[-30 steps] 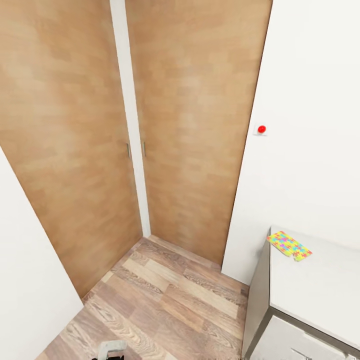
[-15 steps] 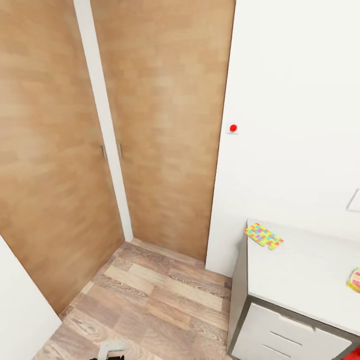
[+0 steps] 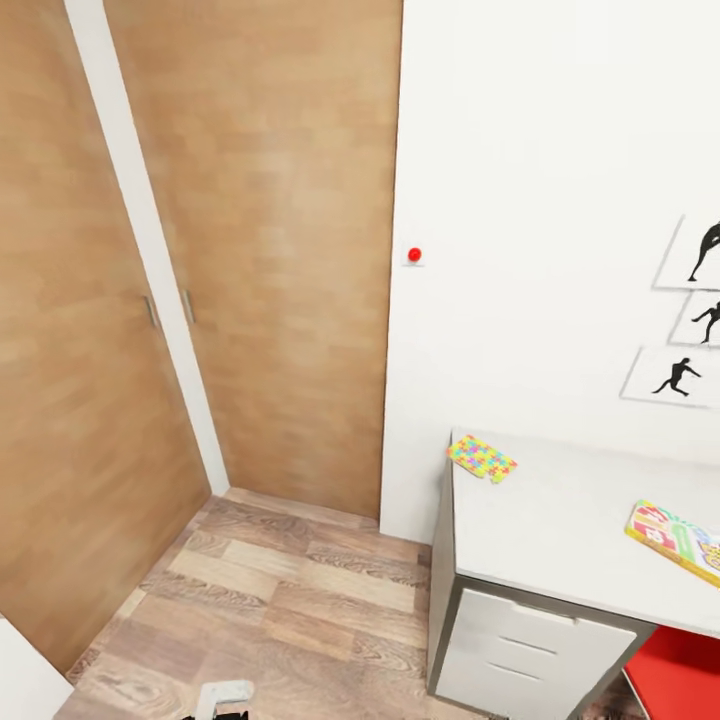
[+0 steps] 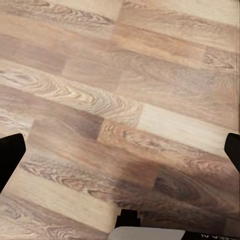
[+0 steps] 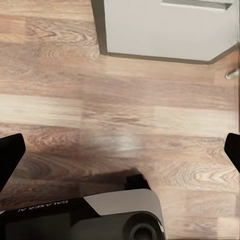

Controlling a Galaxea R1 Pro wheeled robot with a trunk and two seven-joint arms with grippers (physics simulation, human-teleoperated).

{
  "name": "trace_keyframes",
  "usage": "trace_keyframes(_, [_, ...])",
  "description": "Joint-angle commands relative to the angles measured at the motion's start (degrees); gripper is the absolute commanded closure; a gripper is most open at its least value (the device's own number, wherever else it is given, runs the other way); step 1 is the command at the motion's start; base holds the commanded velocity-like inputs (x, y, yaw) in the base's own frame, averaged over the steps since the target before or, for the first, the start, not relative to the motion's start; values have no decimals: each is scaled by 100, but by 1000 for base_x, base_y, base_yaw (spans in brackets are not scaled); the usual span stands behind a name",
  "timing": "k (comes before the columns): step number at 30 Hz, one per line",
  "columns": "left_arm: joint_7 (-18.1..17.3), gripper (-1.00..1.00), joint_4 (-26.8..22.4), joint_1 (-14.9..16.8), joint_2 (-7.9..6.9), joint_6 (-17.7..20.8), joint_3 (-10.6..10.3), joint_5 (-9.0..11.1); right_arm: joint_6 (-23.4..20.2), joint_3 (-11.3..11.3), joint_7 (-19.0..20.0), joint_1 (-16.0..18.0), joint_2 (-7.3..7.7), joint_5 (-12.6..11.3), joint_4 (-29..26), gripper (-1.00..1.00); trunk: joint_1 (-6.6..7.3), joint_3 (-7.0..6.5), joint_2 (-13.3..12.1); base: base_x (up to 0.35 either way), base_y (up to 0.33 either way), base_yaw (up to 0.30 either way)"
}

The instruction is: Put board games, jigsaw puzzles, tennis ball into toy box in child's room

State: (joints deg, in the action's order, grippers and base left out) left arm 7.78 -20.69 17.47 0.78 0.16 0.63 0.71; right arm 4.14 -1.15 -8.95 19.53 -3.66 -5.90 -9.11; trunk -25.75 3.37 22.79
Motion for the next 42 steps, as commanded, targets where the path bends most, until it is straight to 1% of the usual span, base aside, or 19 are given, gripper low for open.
trace_keyframes(1, [14,-100,-5,2,2,2,4,8,34,-8,-1,7,-3,-61,10,-100,-3,13,12,0,0,-279])
trace_keyframes(42, [4,-100,17,2,7,-42,-6,0,33,0,-1,7,-4,-61,12,-100,-3,13,12,0,0,-279])
